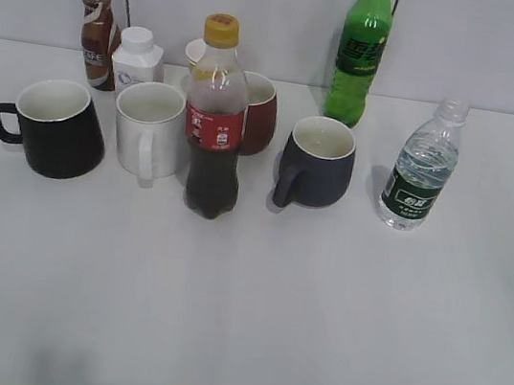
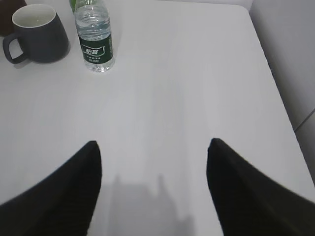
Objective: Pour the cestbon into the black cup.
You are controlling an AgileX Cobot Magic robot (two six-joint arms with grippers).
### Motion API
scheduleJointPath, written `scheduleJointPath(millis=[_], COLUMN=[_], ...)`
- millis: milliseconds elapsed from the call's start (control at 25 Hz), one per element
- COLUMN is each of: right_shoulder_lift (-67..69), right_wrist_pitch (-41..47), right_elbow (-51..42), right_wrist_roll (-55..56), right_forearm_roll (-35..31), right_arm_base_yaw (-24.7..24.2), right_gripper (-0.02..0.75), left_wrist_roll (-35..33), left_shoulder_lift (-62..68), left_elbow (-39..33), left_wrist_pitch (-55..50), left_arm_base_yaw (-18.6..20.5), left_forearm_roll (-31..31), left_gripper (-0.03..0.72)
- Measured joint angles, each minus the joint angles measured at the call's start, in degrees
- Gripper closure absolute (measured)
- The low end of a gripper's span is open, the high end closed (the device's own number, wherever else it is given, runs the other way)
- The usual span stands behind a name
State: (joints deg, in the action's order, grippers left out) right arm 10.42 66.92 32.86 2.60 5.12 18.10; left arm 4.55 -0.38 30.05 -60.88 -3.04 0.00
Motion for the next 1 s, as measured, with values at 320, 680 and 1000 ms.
scheduleJointPath(millis=[320, 680, 1000], right_shoulder_lift=[0.0, 0.0, 0.0], right_wrist_pitch=[0.0, 0.0, 0.0], right_elbow=[0.0, 0.0, 0.0], right_wrist_roll=[0.0, 0.0, 0.0], right_forearm_roll=[0.0, 0.0, 0.0], right_arm_base_yaw=[0.0, 0.0, 0.0], right_gripper=[0.158, 0.158, 0.158], left_wrist_roll=[0.0, 0.0, 0.0], left_shoulder_lift=[1.6, 22.0, 58.1], left_elbow=[0.3, -9.7, -11.7], left_wrist_pitch=[20.2, 64.7, 91.2], left_arm_base_yaw=[0.0, 0.1, 6.8], left_forearm_roll=[0.0, 7.6, 6.7], left_gripper=[0.451, 0.451, 0.445])
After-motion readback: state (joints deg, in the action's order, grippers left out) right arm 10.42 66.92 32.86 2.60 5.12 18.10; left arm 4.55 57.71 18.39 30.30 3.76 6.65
